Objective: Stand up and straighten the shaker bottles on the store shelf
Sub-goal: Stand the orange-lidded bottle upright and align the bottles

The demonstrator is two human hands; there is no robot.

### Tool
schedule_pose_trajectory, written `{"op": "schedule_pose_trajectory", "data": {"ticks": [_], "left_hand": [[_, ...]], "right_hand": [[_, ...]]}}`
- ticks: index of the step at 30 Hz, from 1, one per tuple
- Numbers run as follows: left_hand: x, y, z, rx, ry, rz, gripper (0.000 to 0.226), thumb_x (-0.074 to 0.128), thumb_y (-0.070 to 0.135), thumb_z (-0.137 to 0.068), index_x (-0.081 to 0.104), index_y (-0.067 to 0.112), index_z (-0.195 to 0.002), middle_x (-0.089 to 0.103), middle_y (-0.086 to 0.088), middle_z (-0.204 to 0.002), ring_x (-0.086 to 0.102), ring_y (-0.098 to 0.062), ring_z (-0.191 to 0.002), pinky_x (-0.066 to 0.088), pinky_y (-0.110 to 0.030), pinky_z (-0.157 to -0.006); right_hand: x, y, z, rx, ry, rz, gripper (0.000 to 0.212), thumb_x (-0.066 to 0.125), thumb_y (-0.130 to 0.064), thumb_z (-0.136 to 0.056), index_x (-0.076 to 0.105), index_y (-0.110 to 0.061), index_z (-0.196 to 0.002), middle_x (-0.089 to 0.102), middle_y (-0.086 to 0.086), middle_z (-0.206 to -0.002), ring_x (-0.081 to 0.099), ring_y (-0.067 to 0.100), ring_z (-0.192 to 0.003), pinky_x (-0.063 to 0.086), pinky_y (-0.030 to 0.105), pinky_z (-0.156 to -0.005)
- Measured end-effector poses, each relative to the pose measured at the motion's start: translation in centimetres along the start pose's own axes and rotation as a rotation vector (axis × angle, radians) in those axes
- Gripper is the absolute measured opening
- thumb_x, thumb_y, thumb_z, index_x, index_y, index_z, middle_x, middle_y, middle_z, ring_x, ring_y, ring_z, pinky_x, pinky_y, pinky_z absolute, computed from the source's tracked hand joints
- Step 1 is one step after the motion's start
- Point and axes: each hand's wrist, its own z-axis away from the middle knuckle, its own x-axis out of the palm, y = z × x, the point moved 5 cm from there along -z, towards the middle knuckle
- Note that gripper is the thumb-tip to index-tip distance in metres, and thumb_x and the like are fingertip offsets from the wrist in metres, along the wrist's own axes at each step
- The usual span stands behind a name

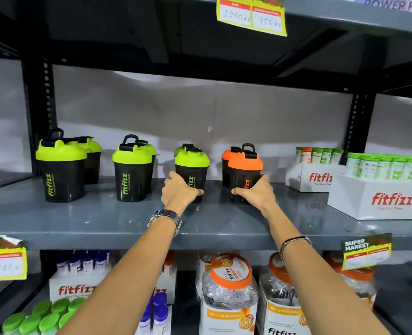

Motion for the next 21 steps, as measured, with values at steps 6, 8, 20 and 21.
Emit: {"op": "schedule_pose_trajectory", "data": {"ticks": [6, 8, 20, 21], "left_hand": [[0.2, 0.0, -0.1, 0.017, 0.023, -0.017, 0.084, 0.082, 0.040, -0.067, 0.034, 0.006, -0.126, 0.046, -0.016, -0.132, 0.048, -0.034, -0.119, 0.043, -0.039, -0.088], [0.1, -0.1, 0.0, 0.031, 0.016, -0.005, 0.088, 0.082, 0.040, -0.066, 0.031, 0.005, -0.128, 0.042, -0.016, -0.134, 0.046, -0.034, -0.120, 0.042, -0.040, -0.090], [-15.3, -9.6, 2.5, 0.300, 0.745, 0.316, 0.074, 0.081, 0.014, -0.069, 0.040, 0.009, -0.130, 0.052, -0.009, -0.118, 0.053, -0.023, -0.105, 0.043, -0.039, -0.089], [-16.7, -11.0, 1.9, 0.243, 0.785, 0.246, 0.079, 0.081, 0.016, -0.068, 0.037, 0.006, -0.132, 0.048, -0.013, -0.124, 0.049, -0.029, -0.111, 0.040, -0.043, -0.093]], "right_hand": [[0.1, 0.0, 0.0, -0.001, -0.004, 0.013, 0.080, 0.080, -0.033, -0.064, 0.036, -0.004, -0.124, 0.052, 0.016, -0.126, 0.052, 0.035, -0.115, 0.043, 0.040, -0.090], [0.1, 0.0, 0.2, 0.014, -0.019, 0.058, 0.089, 0.080, -0.037, -0.064, 0.031, -0.002, -0.130, 0.044, 0.019, -0.133, 0.045, 0.037, -0.122, 0.040, 0.043, -0.096], [6.5, -12.4, 11.0, -0.498, 0.307, -0.205, 0.051, 0.065, -0.027, -0.071, 0.051, -0.013, -0.118, 0.061, 0.007, -0.109, 0.055, 0.029, -0.101, 0.045, 0.043, -0.086], [8.2, -13.3, 11.5, -0.498, 0.254, -0.190, 0.054, 0.066, -0.027, -0.071, 0.049, -0.013, -0.120, 0.059, 0.007, -0.112, 0.053, 0.029, -0.103, 0.044, 0.043, -0.087]]}}
